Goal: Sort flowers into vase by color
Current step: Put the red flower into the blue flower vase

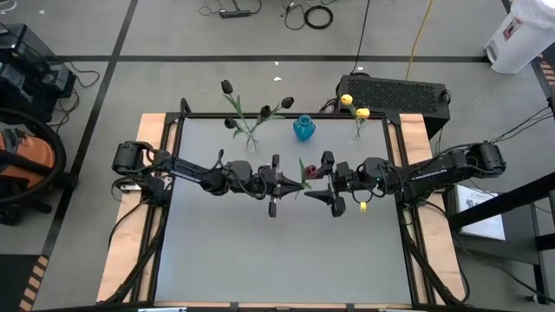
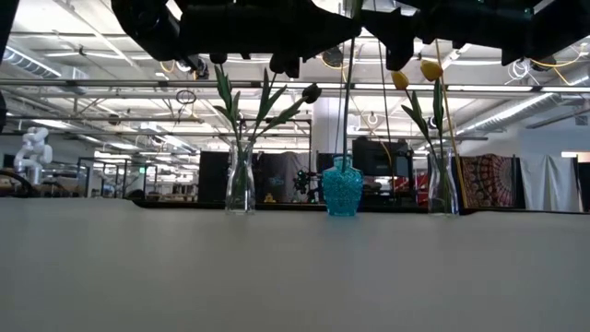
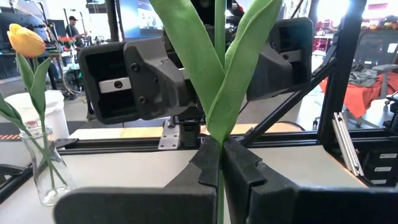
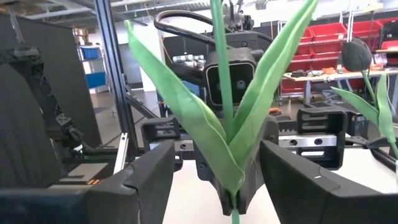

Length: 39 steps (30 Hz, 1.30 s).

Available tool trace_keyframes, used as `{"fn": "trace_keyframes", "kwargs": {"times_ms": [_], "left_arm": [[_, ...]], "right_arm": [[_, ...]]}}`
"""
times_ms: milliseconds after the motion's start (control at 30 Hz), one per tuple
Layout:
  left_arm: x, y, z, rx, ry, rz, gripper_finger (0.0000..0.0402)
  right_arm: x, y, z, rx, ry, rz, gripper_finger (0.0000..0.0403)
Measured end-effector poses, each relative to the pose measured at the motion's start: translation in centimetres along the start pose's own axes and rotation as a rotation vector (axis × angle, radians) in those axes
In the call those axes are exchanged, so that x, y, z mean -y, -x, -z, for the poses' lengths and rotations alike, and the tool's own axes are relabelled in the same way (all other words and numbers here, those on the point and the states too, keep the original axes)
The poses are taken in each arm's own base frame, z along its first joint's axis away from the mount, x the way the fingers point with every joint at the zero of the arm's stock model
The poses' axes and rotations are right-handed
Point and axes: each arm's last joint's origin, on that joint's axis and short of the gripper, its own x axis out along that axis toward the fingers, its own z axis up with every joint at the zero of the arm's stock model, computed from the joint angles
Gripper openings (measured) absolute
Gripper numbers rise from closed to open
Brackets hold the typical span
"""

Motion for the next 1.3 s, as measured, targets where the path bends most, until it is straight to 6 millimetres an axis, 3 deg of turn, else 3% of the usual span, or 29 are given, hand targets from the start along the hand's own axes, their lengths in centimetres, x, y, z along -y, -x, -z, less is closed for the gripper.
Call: {"fn": "trace_keyframes", "kwargs": {"times_ms": [367, 1300], "left_arm": [[0.0, 0.0, 0.0, 0.000, 0.000, 0.000, 0.0009], [0.0, 0.0, 0.0, 0.000, 0.000, 0.000, 0.0009]], "right_arm": [[0.0, -0.5, -0.4, 0.015, -0.107, 0.001, 0.0226], [0.2, -1.2, 0.6, -0.027, -0.077, 0.008, 0.0226]]}}
